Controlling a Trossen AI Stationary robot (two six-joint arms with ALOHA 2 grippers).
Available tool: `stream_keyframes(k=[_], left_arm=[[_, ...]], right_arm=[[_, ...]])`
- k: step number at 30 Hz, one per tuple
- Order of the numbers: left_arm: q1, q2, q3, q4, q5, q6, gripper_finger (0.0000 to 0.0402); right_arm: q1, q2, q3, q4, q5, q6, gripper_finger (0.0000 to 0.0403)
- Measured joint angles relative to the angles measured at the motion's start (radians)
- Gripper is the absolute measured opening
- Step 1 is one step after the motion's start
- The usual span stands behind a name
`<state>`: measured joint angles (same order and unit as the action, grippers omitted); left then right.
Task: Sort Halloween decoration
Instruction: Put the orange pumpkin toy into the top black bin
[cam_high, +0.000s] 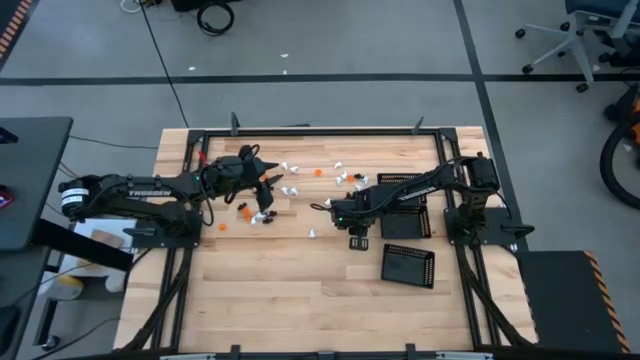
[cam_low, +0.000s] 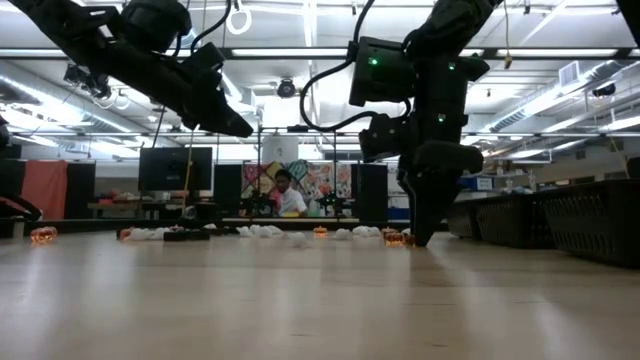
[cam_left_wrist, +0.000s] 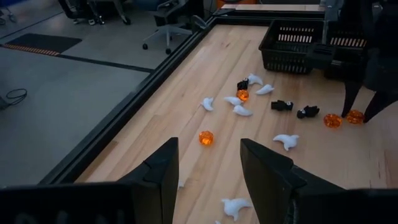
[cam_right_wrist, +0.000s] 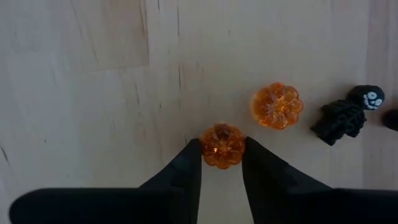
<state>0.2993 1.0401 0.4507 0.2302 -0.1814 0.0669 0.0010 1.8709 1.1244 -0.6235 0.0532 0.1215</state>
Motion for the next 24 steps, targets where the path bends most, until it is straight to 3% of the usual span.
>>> stream_keyframes(k=[18, 24], left_arm=[[0.0, 0.0, 0.0, 0.0, 0.0, -0.003, 0.0157], [0.0, 0.0, 0.0, 0.0, 0.0, -0.003, 0.0157]], right_arm=[[-0.003, -0.03, -0.002, -0.025, 0.011, -0.011, 0.0099], [-0.011, -0.045, 0.026, -0.109, 0.021, -0.034, 0.0099]])
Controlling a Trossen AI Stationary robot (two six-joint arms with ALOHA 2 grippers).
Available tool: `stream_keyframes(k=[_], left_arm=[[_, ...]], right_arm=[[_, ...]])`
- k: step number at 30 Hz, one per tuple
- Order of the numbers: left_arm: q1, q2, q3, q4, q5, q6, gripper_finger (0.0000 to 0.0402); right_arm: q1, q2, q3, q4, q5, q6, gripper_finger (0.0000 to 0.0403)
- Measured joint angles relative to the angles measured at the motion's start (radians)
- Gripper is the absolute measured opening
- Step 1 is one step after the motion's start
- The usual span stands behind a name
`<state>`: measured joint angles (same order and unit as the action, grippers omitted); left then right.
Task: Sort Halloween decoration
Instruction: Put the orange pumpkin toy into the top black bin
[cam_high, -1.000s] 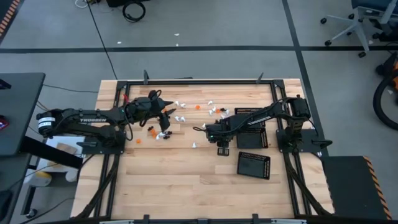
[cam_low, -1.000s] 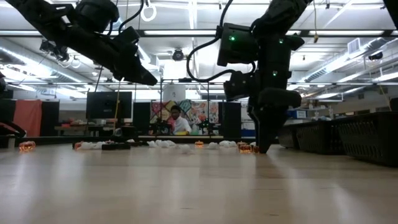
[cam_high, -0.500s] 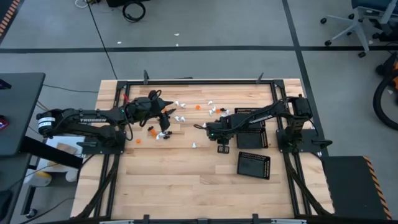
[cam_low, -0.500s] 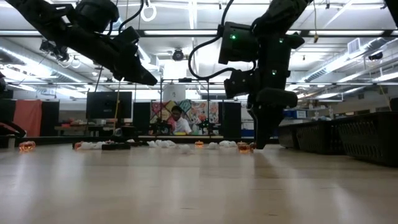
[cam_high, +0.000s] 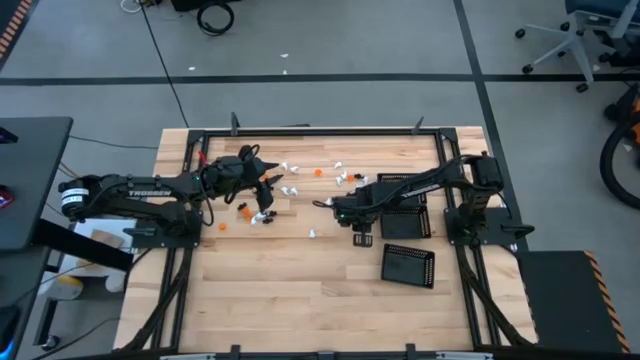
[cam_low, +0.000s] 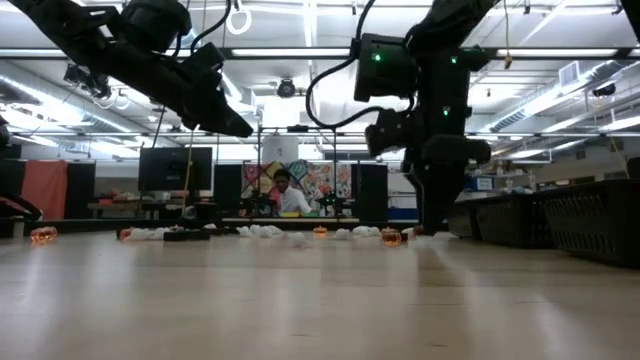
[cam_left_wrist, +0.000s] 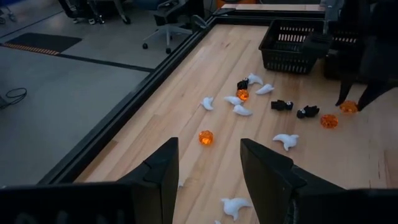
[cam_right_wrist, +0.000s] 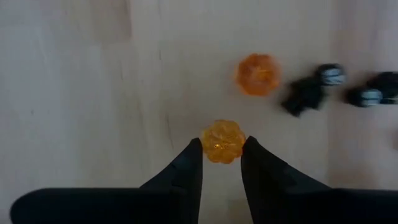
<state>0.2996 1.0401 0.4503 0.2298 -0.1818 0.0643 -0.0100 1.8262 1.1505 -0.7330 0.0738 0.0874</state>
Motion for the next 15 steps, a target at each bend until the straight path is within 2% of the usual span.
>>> stream_keyframes(k=[7, 12, 15], left_arm=[[0.0, 0.0, 0.0, -0.001, 0.0, 0.0, 0.0157], [0.0, 0.0, 0.0, -0.009, -0.001, 0.0, 0.0157], [0.0, 0.0, 0.0, -0.01, -0.001, 0.0, 0.0157]], right_arm=[[-0.036, -0.105, 0.062, -0.15, 0.107, -0.035, 0.0099], [-0.105, -0.207, 0.04, -0.264, 0.171, -0.016, 0.0099], [-0.168, -0.26, 0.001, -0.288, 0.171, -0.009, 0.0099]])
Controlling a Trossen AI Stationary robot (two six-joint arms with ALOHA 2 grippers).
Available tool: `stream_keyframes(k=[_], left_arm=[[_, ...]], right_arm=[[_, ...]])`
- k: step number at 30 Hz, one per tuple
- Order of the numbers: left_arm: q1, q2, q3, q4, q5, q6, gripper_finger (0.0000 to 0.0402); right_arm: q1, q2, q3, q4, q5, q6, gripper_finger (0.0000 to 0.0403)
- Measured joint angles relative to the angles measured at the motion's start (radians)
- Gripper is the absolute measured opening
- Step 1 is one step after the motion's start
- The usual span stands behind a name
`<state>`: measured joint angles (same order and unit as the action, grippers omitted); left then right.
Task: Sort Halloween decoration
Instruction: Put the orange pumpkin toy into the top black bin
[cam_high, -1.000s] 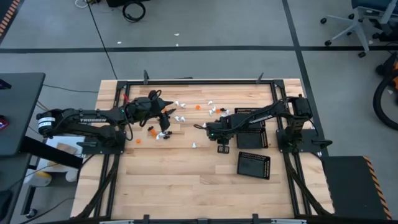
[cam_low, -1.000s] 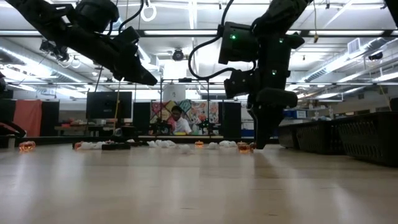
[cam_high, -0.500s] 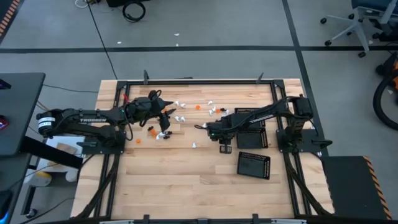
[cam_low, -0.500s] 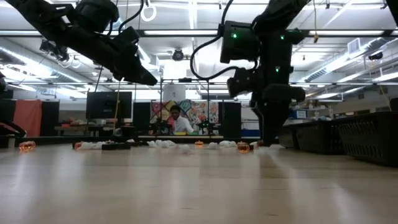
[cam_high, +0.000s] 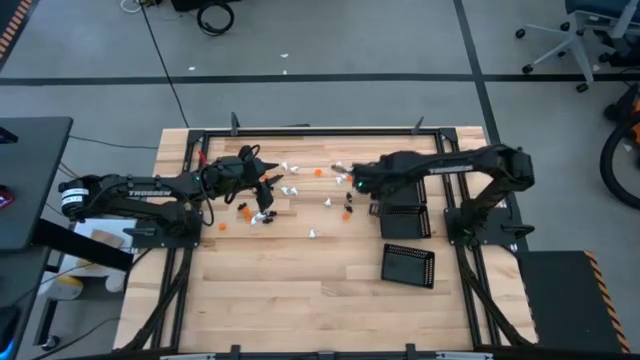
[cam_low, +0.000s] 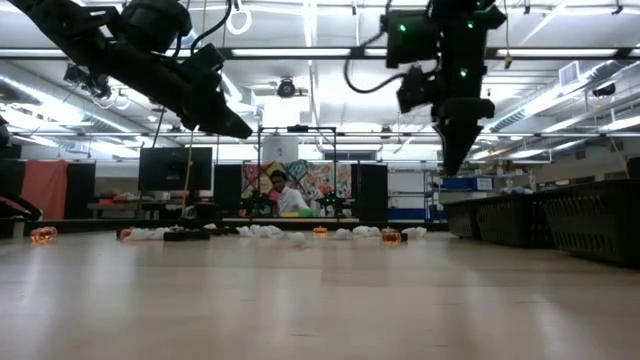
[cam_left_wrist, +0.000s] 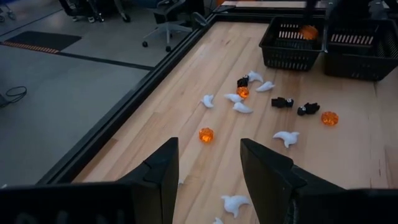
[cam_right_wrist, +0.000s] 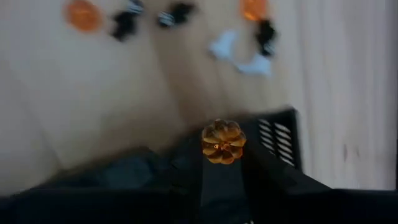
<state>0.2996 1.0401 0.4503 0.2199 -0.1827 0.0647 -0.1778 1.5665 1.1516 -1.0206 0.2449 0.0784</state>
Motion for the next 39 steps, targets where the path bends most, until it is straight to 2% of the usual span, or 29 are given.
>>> stream_keyframes(k=[6, 11, 17, 20, 23, 28, 31, 39], left_arm=[[0.0, 0.0, 0.0, 0.0, -0.001, 0.0, 0.0157], [0.0, 0.0, 0.0, -0.001, -0.001, 0.0, 0.0157], [0.0, 0.0, 0.0, 0.0, 0.0, 0.001, 0.0157], [0.0, 0.0, 0.0, -0.001, 0.0, 0.001, 0.0157], [0.0, 0.0, 0.0, 0.0, 0.0, 0.0, 0.0157], [0.002, 0.0, 0.0, 0.001, 0.001, 0.002, 0.0157], [0.002, 0.0, 0.0, 0.0, 0.001, 0.002, 0.0157], [0.002, 0.0, 0.0, -0.002, 0.001, 0.002, 0.0157]], right_arm=[[-0.114, -0.042, -0.101, 0.018, -0.074, 0.016, 0.0099], [-0.183, -0.028, -0.207, 0.126, -0.1, -0.006, 0.0108], [-0.252, -0.023, -0.223, 0.15, -0.167, -0.029, 0.0178], [-0.262, -0.022, -0.185, 0.059, -0.166, -0.034, 0.021], [-0.231, -0.022, -0.071, -0.011, -0.133, 0.002, 0.0225], [-0.124, 0.006, 0.059, 0.098, -0.132, -0.06, 0.0222], [-0.087, 0.066, 0.098, 0.152, -0.169, -0.079, 0.0216], [0.064, 0.261, 0.173, 0.194, -0.163, -0.172, 0.0212]])
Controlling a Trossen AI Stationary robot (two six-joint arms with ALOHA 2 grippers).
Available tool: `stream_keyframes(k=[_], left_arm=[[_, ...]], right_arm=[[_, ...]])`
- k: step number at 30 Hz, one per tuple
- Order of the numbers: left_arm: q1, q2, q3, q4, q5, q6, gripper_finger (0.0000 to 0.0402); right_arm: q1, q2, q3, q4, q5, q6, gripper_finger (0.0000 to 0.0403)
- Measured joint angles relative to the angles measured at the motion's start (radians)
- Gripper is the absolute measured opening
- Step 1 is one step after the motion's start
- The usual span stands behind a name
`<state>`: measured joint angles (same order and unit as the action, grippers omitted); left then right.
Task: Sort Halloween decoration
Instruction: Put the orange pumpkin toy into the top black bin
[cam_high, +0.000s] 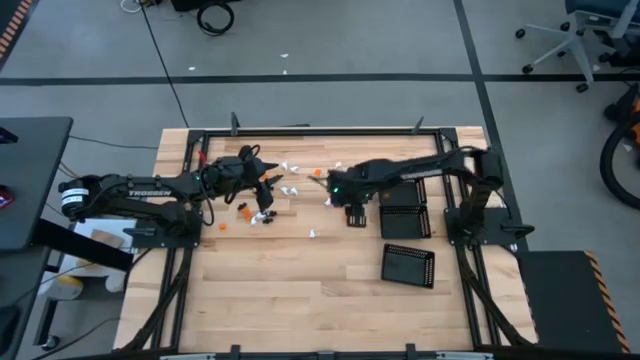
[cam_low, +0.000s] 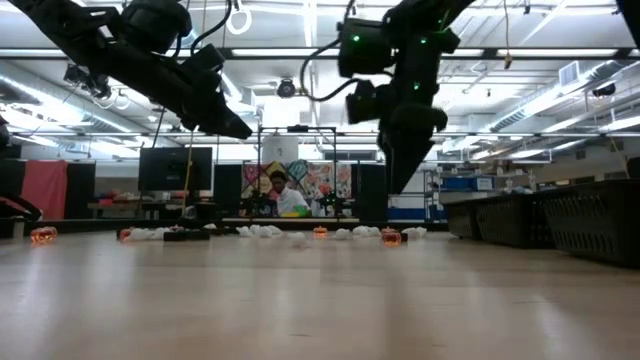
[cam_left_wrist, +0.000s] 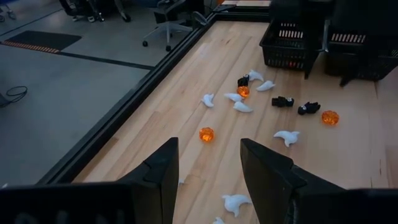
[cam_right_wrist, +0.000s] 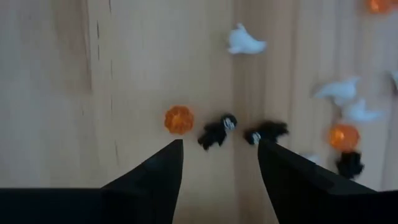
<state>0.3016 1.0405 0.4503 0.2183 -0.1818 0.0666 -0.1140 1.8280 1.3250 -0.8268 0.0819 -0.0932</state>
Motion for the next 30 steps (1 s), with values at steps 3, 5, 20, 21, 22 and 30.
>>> stream_keyframes(k=[3, 5, 20, 21, 22, 30], left_arm=[[0.0, 0.0, 0.0, 0.0, 0.0, 0.0, 0.0157], [0.0, 0.0, 0.0, 0.0, 0.0, 0.0, 0.0157], [0.0, 0.0, 0.0, -0.008, 0.0, -0.003, 0.0157], [-0.001, 0.0, 0.0, -0.008, 0.0, -0.003, 0.0157], [-0.002, 0.0, 0.0, -0.008, 0.0, -0.003, 0.0157], [-0.003, 0.0, 0.0, -0.015, 0.0, -0.003, 0.0157]], right_arm=[[0.041, 0.055, 0.038, 0.005, 0.022, -0.043, 0.0211], [0.058, 0.09, 0.06, -0.002, 0.026, -0.072, 0.021], [0.064, 0.2, 0.094, -0.032, 0.023, -0.161, 0.0186], [0.059, 0.199, 0.094, -0.033, 0.019, -0.163, 0.0184], [0.054, 0.199, 0.094, -0.039, 0.009, -0.164, 0.0182], [0.031, 0.199, 0.077, -0.022, -0.046, -0.172, 0.0167]])
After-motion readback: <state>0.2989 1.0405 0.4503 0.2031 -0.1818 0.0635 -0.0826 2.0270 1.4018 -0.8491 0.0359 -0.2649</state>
